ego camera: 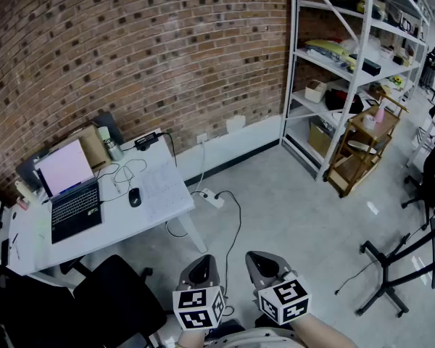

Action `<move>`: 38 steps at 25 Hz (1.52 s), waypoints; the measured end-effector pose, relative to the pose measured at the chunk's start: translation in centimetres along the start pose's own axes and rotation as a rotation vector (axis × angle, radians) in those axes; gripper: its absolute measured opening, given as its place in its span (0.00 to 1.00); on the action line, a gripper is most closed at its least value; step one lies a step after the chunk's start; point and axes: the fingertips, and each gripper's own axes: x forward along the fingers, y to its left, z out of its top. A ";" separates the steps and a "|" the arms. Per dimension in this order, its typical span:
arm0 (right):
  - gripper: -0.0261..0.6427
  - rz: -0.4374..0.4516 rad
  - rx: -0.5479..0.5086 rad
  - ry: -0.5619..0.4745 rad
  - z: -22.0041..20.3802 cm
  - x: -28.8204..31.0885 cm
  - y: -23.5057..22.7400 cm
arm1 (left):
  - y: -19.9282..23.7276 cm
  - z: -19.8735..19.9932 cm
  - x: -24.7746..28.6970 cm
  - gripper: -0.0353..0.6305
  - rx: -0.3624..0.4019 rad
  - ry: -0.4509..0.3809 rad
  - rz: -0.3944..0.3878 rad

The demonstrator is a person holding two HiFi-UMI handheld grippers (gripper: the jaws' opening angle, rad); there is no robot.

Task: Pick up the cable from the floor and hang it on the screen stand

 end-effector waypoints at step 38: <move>0.04 -1.149 0.379 -0.115 -13.5 -26.1 -68.0 | -70.0 -8.1 43.8 0.06 0.538 0.165 -1.116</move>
